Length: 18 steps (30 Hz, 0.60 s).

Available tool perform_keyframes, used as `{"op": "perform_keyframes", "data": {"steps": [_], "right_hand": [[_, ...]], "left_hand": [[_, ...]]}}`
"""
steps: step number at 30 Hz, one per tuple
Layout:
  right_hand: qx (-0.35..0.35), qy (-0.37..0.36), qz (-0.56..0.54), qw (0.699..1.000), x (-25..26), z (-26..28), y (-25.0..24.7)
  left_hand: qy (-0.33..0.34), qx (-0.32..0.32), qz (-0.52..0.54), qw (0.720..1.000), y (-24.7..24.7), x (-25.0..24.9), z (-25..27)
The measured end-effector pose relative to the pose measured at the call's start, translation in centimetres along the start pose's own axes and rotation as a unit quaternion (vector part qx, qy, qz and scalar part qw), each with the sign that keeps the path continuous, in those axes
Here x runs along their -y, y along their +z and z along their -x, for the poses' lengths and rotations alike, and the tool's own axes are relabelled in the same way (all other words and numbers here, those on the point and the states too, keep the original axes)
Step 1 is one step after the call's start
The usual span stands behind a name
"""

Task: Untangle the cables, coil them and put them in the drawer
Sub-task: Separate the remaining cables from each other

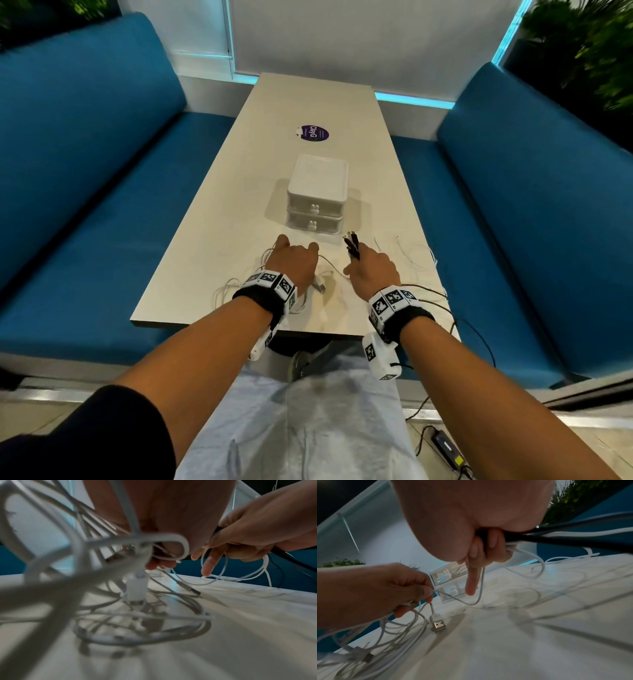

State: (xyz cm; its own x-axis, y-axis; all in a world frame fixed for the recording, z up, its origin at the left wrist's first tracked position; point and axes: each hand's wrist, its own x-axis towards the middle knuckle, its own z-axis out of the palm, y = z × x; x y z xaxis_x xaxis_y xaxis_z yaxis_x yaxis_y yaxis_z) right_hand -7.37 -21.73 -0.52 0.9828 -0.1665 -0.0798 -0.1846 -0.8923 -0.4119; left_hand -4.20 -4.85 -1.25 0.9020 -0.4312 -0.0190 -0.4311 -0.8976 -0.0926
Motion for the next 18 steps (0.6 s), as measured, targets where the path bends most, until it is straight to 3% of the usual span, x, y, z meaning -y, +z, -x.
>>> {"op": "perform_keyframes", "data": {"steps": [3, 11, 18], "right_hand": [[0.049, -0.028, -0.043, 0.997, 0.3, 0.1, 0.3], [0.088, -0.088, -0.120, 0.985, 0.6, 0.2, -0.1], [0.061, -0.080, 0.089, 0.991, -1.2, 0.0, -1.1]], "left_hand": [[0.007, -0.017, 0.029, 0.999, 0.1, -0.5, -0.2], [0.052, -0.043, 0.086, 0.994, 0.1, -1.2, -0.4], [0.060, -0.027, 0.012, 0.998, 1.1, 1.0, -0.3]]}}
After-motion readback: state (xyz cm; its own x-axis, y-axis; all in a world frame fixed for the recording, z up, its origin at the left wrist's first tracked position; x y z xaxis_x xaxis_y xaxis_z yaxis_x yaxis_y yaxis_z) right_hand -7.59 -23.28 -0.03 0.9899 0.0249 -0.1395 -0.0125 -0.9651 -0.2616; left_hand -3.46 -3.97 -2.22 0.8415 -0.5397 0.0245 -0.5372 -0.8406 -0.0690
